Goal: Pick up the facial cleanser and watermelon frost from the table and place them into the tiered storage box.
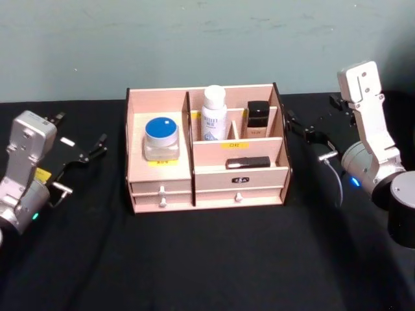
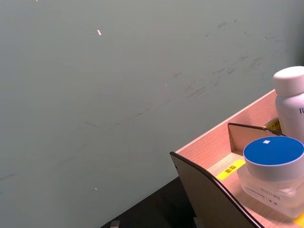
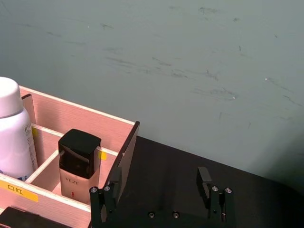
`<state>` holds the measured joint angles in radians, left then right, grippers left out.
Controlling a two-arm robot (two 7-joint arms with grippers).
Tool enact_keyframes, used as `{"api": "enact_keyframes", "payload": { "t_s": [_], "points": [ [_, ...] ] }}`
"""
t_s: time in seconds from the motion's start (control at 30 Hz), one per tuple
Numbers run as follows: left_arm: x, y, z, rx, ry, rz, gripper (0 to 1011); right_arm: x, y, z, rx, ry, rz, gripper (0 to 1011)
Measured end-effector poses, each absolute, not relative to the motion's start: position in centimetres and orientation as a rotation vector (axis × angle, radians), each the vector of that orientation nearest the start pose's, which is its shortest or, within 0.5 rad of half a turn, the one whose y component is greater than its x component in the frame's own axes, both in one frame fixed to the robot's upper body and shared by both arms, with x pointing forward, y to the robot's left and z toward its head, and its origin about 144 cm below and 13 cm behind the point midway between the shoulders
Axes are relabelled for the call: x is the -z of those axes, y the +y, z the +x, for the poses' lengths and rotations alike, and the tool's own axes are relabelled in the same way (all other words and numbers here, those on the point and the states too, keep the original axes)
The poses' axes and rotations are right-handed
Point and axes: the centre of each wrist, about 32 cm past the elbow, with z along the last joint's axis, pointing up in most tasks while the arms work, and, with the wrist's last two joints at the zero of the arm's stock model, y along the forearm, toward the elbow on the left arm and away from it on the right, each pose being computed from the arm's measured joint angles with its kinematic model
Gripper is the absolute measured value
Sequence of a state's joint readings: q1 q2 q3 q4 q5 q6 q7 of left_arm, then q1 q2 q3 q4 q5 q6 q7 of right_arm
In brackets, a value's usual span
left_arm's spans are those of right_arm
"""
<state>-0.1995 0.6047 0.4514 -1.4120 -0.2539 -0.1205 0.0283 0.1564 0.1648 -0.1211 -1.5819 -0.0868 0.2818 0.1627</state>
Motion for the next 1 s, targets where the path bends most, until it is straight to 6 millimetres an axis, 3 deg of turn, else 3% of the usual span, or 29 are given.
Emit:
{"api": "enact_keyframes", "payload": {
  "t_s": [1.0],
  "points": [
    [-113.98,30.97,48.86,-1.248,-0.285,0.304,1001,-119.58,-23.67,49.92,1.330,-0.094,-0.304,1003]
  ]
}}
